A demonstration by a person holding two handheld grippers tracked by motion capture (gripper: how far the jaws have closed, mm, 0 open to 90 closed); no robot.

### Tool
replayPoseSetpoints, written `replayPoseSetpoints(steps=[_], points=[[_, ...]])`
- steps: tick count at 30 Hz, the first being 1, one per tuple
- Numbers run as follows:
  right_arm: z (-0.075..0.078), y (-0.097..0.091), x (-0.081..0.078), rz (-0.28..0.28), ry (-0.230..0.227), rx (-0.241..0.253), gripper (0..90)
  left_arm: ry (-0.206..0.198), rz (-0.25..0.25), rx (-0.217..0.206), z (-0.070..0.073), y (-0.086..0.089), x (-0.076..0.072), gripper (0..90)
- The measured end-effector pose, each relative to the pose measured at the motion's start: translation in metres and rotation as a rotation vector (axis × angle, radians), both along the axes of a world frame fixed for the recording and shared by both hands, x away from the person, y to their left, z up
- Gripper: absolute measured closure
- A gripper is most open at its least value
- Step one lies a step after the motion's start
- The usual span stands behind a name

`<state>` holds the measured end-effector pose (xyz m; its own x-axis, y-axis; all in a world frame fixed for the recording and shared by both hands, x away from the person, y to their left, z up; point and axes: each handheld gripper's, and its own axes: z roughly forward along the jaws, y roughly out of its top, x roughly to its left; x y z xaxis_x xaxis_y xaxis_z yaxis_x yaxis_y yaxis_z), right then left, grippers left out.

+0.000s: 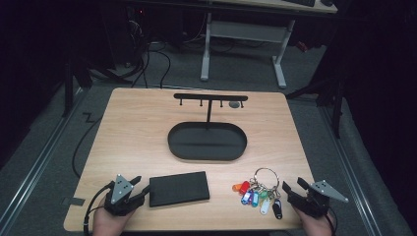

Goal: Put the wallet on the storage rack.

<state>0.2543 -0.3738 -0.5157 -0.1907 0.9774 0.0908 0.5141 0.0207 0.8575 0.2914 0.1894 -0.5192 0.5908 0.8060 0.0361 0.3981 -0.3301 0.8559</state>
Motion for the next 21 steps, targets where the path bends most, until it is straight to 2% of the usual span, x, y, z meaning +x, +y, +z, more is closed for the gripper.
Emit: replayPoseSetpoints(steps=[5,8,15,21], points=[[-0.002,-0.001,0.001,0.007,-0.005,0.003,34.3,-0.006,0.008,0.013,0.001,0.000,0.000,52.3],[-0.002,-0.002,0.002,0.014,-0.017,0.001,34.5,0.003,0.016,0.007,-0.001,0.001,0.003,53.2],[-0.003,-0.005,0.003,0.014,-0.013,0.010,35.0,0.012,0.037,0.007,-0.001,0.004,0.002,55.9],[-0.004,-0.002,0.006,0.029,-0.010,0.006,35.3,0.050,0.069,-0.010,-0.004,0.013,0.005,63.1]])
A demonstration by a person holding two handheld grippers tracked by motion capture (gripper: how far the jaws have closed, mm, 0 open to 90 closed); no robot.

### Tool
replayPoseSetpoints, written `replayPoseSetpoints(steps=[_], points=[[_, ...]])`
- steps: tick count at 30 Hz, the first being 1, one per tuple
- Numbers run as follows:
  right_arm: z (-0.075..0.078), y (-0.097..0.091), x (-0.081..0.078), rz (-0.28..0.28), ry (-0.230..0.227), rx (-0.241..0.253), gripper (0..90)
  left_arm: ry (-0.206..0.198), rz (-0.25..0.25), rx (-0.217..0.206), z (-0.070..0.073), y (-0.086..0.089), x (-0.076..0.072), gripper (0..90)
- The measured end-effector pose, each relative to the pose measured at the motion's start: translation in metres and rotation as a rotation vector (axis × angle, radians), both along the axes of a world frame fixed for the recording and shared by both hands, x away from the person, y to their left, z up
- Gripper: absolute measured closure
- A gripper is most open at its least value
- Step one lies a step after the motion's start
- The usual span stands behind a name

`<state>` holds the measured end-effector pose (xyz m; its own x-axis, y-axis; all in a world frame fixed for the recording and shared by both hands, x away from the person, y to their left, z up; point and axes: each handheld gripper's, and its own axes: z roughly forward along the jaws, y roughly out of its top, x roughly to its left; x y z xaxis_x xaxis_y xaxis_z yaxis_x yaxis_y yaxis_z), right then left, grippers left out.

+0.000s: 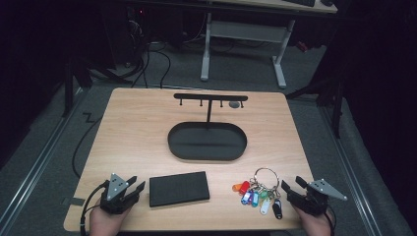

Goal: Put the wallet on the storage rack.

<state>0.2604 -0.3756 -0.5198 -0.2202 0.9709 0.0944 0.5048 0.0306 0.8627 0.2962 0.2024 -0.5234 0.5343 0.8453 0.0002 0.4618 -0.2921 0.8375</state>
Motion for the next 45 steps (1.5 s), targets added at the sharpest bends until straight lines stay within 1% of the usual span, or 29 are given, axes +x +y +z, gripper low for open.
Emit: replayPoseSetpoints(steps=[1,2,3,4,5,8,9,11,13,16,19,24,32,33,36,39,40,42,45], points=[[0.000,0.001,0.000,-0.001,0.003,0.003,35.3,0.004,0.002,-0.001,-0.001,0.001,0.000,66.5],[0.000,0.001,0.000,-0.001,0.003,0.003,35.3,0.009,0.006,0.001,-0.001,0.001,0.001,66.5],[0.000,0.001,0.001,0.002,0.003,0.001,35.4,0.014,0.007,0.002,-0.001,0.002,0.001,70.3],[0.000,0.001,0.001,0.002,0.003,0.001,35.4,0.017,0.006,0.001,-0.002,0.002,0.001,70.3],[0.000,0.001,0.001,0.000,0.005,0.005,35.4,0.020,0.002,0.003,-0.002,0.002,0.001,72.4],[0.000,0.001,0.001,0.000,0.005,0.006,35.6,0.034,-0.017,0.028,-0.003,0.000,0.001,81.3],[0.000,0.001,0.001,0.000,0.004,0.007,35.6,0.044,-0.033,0.049,-0.003,-0.003,0.001,82.5],[0.000,0.001,0.001,0.001,0.004,0.007,35.6,0.046,-0.037,0.057,-0.004,-0.005,0.001,83.5],[0.000,0.000,0.001,0.001,0.003,0.007,35.6,0.048,-0.050,0.087,-0.005,-0.009,0.001,86.2],[0.000,0.000,0.001,0.002,0.000,0.005,35.6,0.052,-0.059,0.097,-0.005,-0.011,0.001,88.2],[0.000,0.000,0.000,0.001,0.000,0.005,35.7,0.060,-0.077,0.110,-0.006,-0.013,0.000,89.9],[0.000,-0.001,0.000,0.005,-0.001,0.009,35.7,0.062,-0.102,0.123,-0.006,-0.017,-0.001,90.0],[0.000,-0.001,0.001,0.004,0.003,0.019,35.7,0.069,-0.137,0.132,-0.008,-0.022,-0.004,90.0],[0.000,-0.001,0.002,0.004,0.001,0.020,35.7,0.065,-0.138,0.140,-0.008,-0.024,-0.007,90.0],[0.000,-0.001,0.003,0.002,0.001,0.027,35.8,0.063,-0.142,0.136,-0.007,-0.024,-0.010,90.0],[0.001,0.002,0.008,0.012,-0.005,0.027,36.0,0.055,-0.154,0.143,-0.005,-0.026,-0.018,90.0],[0.001,0.002,0.008,0.012,-0.005,0.027,36.0,0.055,-0.154,0.143,-0.005,-0.026,-0.018,90.0],[0.001,0.005,0.011,0.018,-0.001,0.030,36.0,0.052,-0.166,0.137,-0.004,-0.028,-0.022,90.0],[0.001,0.009,0.015,0.031,-0.002,0.028,36.0,0.046,-0.195,0.150,-0.004,-0.035,-0.029,90.0]])
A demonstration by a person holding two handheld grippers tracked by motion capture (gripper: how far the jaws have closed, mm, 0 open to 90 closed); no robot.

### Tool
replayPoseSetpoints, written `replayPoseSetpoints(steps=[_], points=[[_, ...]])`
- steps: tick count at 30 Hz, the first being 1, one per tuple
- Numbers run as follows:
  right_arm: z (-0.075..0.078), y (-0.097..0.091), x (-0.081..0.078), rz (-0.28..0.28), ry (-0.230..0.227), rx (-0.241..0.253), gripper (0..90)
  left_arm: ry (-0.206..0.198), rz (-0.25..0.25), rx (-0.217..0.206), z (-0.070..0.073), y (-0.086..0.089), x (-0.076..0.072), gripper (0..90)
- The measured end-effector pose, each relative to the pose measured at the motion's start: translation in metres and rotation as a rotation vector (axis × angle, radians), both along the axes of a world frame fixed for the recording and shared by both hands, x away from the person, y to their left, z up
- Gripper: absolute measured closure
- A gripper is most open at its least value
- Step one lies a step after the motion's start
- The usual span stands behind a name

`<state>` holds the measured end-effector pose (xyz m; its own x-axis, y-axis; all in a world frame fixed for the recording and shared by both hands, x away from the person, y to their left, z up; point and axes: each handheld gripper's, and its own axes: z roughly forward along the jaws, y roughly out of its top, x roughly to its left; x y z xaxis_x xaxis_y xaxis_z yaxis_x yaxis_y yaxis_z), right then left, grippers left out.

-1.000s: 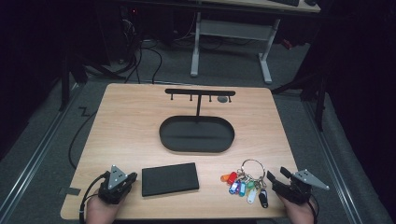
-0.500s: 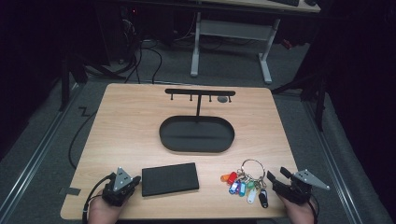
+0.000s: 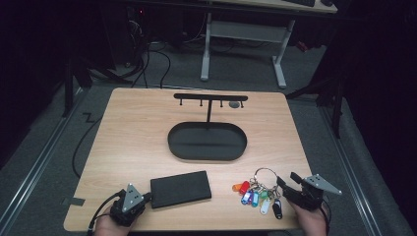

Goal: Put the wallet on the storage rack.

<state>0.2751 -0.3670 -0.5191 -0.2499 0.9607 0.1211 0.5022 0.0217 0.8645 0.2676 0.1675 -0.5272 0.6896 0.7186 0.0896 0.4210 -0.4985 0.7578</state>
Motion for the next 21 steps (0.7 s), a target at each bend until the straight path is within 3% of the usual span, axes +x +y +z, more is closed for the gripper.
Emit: replayPoseSetpoints(steps=[8,12,19,21], points=[[0.000,0.007,0.010,0.024,0.001,0.006,36.1,-0.014,-0.122,0.018,0.002,-0.029,-0.021,88.7],[0.000,0.008,0.010,0.024,0.005,0.008,36.0,-0.023,-0.190,0.006,0.005,-0.044,-0.030,86.4],[0.000,0.005,0.008,0.013,0.001,0.013,36.1,-0.066,-0.212,-0.047,0.016,-0.047,-0.038,82.2],[0.000,0.003,0.006,0.011,0.000,0.010,36.1,-0.077,-0.209,-0.053,0.017,-0.047,-0.038,75.3]])
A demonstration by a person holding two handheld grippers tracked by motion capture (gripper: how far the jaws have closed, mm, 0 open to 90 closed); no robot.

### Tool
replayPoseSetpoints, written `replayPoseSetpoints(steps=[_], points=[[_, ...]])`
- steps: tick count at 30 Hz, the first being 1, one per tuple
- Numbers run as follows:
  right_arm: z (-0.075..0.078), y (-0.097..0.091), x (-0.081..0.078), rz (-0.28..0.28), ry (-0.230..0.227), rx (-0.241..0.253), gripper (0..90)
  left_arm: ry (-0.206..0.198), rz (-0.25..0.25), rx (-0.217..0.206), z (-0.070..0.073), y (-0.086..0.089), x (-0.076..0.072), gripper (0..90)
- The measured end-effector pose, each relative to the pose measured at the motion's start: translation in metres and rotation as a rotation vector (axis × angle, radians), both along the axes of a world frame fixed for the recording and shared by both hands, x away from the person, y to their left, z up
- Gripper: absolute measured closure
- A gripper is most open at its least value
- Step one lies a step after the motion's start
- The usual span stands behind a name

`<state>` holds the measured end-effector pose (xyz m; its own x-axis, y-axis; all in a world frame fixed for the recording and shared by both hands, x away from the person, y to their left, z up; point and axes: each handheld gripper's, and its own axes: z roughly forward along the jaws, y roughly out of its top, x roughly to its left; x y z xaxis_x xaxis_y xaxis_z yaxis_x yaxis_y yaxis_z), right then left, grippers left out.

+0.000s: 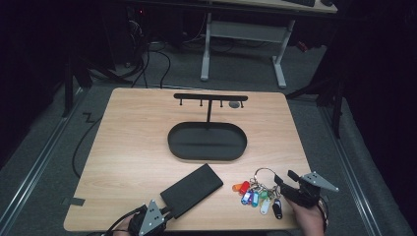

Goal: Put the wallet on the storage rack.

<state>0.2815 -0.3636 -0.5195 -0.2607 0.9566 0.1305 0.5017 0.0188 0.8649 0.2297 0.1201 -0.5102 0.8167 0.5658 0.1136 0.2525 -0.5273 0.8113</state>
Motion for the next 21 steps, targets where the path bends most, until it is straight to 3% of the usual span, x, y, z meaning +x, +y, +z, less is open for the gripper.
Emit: replayPoseSetpoints(steps=[2,3,4,6,16,21], points=[[0.000,-0.001,-0.002,-0.007,-0.002,-0.002,36.2,-0.005,-0.002,-0.004,0.000,-0.001,0.002,73.2],[0.000,-0.004,-0.005,-0.014,-0.003,-0.005,36.3,-0.006,-0.002,-0.011,0.001,-0.002,0.003,66.6],[0.000,-0.004,-0.005,-0.014,-0.003,-0.005,36.3,-0.007,-0.002,-0.014,0.001,-0.003,0.005,66.6],[-0.001,-0.006,-0.008,-0.025,0.002,-0.004,36.3,-0.008,-0.009,-0.012,0.000,-0.006,0.008,58.0],[-0.003,-0.023,-0.025,-0.097,-0.007,-0.001,36.3,-0.045,-0.064,0.051,-0.004,-0.038,0.027,47.8],[-0.004,-0.030,-0.034,-0.120,-0.017,-0.008,36.4,-0.014,-0.083,0.069,-0.007,-0.051,0.040,45.9]])
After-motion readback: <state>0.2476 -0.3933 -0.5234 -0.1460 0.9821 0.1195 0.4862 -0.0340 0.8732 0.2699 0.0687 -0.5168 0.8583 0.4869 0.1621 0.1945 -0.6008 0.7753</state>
